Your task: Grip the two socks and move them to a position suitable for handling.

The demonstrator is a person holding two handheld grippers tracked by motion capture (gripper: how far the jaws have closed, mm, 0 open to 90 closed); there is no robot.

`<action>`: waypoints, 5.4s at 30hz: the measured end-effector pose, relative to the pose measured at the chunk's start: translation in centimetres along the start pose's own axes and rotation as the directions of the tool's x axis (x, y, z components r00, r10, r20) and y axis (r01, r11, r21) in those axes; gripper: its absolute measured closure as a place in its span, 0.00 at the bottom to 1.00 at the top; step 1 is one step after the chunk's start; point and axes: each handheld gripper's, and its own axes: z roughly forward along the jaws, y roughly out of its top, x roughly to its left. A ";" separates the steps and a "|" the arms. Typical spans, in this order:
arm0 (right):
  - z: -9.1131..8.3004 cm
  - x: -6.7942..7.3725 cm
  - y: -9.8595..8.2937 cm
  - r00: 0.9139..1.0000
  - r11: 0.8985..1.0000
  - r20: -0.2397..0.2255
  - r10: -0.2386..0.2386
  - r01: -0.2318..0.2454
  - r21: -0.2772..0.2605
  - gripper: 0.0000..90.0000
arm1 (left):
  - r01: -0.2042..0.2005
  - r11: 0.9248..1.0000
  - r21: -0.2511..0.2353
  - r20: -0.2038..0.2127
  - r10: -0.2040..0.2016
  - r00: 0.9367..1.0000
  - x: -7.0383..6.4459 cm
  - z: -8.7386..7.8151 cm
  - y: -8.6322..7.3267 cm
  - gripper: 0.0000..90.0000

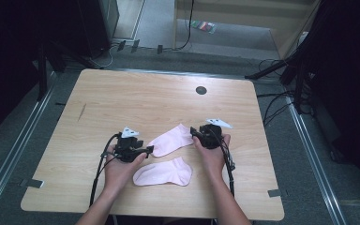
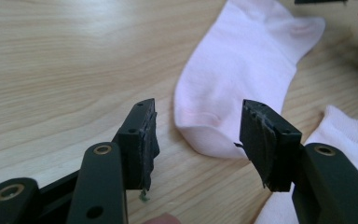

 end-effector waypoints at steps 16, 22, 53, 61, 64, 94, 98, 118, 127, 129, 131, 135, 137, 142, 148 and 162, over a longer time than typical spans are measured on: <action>1.1 1.8 -0.9 0.988 0.988 0.055 -0.146 0.143 0.056 0.88 | -0.065 0.996 0.065 -0.117 0.073 0.990 -0.7 1.0 0.4 0.97; -0.2 2.6 -0.8 0.990 0.989 0.037 -0.135 0.132 0.073 1.00 | -0.087 0.996 0.023 -0.135 0.090 0.987 0.5 0.0 0.4 0.99; -0.8 2.4 -2.4 0.993 0.991 0.012 -0.118 0.117 0.068 0.67 | 0.083 0.997 -0.011 -0.152 -0.083 0.985 2.1 -0.8 -0.5 0.60; -1.2 2.8 -2.9 0.988 0.986 0.029 -0.153 0.150 0.068 0.83 | 0.081 0.997 -0.003 -0.089 -0.081 0.993 2.2 -0.9 -0.6 0.88; -1.3 2.9 -2.9 0.988 0.985 0.021 -0.154 0.152 0.081 0.94 | 0.069 0.998 0.003 -0.077 -0.068 0.995 2.2 -0.9 -0.7 0.95; -9.1 3.8 -1.3 0.989 0.994 -0.102 -0.104 0.099 -0.055 1.00 | -0.013 0.989 -0.145 0.111 0.030 0.993 1.3 -7.3 -1.8 1.00; -10.3 4.1 -2.5 0.988 0.994 -0.115 -0.102 0.097 -0.047 1.00 | -0.034 0.990 -0.139 0.134 0.053 0.990 0.6 -8.3 -2.9 1.00; -11.2 4.1 -7.9 0.986 0.998 -0.151 -0.065 0.065 -0.001 1.00 | -0.059 0.993 -0.101 0.113 0.071 0.991 -0.2 -7.7 -6.9 1.00; -10.7 3.3 -8.4 0.986 0.999 -0.165 -0.023 0.026 0.021 0.81 | -0.024 0.991 -0.133 0.076 0.035 0.996 0.2 -8.1 -7.1 0.66; -11.4 3.3 -8.0 0.985 0.999 -0.169 -0.025 0.020 -0.030 0.79 | -0.032 0.983 -0.178 0.089 0.049 0.995 0.0 -8.8 -6.9 0.72; -11.5 3.4 -7.9 0.986 0.999 -0.165 -0.033 0.026 -0.044 0.81 | -0.064 0.979 -0.192 0.109 0.086 0.990 -0.7 -8.8 -6.7 0.74; -10.5 4.9 -8.4 0.977 0.995 -0.188 -0.104 0.104 -0.007 0.84 | -0.120 0.983 -0.136 0.097 0.134 0.986 -1.9 -7.0 -6.9 0.78; -10.3 5.1 -8.6 0.977 0.994 -0.185 -0.111 0.113 0.000 0.85 | -0.124 0.986 -0.111 0.094 0.135 0.986 -1.9 -6.5 -7.3 0.77; -9.3 6.1 -9.3 0.970 0.979 -0.171 -0.175 0.189 0.074 0.87 | -0.164 0.986 -0.040 0.103 0.168 0.980 -1.9 -5.8 -8.0 0.74; -8.9 6.3 -9.8 0.966 0.967 -0.139 -0.217 0.232 0.103 0.82 | -0.247 0.969 0.005 0.040 0.246 0.968 -3.4 -5.3 -8.4 0.55; -9.1 7.0 -10.2 0.965 0.962 -0.094 -0.246 0.255 0.103 0.84 | -0.336 0.941 -0.033 -0.031 0.335 0.942 -2.9 -4.7 -8.2 0.91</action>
